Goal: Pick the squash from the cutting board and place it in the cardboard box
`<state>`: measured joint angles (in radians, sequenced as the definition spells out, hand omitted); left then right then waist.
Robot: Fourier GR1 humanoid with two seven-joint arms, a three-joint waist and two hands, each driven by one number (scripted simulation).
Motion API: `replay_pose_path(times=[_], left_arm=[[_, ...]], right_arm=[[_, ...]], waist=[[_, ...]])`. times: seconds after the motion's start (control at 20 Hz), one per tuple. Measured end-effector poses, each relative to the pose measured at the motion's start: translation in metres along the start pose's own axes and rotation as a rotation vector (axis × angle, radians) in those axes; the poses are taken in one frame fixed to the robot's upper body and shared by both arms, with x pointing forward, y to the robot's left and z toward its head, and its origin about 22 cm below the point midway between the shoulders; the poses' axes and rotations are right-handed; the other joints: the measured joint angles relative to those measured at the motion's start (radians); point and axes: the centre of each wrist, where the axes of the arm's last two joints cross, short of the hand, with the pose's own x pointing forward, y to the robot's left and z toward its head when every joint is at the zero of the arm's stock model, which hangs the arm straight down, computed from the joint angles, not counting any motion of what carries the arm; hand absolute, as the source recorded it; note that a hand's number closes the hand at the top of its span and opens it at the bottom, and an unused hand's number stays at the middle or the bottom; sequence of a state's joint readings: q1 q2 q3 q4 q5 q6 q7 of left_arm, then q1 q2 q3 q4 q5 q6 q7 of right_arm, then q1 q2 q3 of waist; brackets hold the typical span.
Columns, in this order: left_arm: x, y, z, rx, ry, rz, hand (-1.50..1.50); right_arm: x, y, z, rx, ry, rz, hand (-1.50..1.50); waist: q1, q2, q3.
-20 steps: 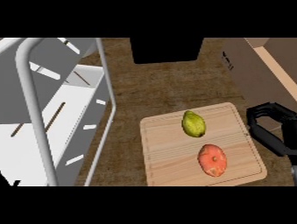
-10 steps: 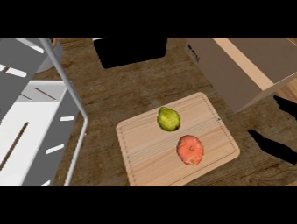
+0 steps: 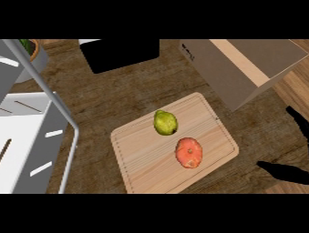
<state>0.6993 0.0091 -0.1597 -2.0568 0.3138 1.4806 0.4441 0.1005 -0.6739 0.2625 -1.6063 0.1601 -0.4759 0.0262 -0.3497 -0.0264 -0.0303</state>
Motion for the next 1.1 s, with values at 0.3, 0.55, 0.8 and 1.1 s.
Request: replay_pose_path(times=[0.3,0.55,0.8,1.1], left_arm=[[-0.004,0.007,-0.008,0.004,0.030,-0.073,0.00],[-0.007,0.009,-0.011,-0.043,-0.038,-0.165,0.00],[0.002,0.004,-0.001,-0.241,-0.067,-0.250,0.00],[0.004,-0.005,0.004,-0.409,-0.122,-0.350,0.00]], right_arm=[[0.000,0.006,0.010,0.116,0.036,0.071,-1.50],[0.000,0.010,0.017,0.203,0.084,0.134,-1.50],[0.000,0.015,0.024,0.275,0.163,0.190,-1.50],[0.011,0.025,0.029,0.320,0.250,0.210,-1.50]], waist=[[-0.010,0.000,-0.007],[-0.007,0.002,-0.009],[0.015,-0.002,-0.010],[0.061,0.004,-0.012]])
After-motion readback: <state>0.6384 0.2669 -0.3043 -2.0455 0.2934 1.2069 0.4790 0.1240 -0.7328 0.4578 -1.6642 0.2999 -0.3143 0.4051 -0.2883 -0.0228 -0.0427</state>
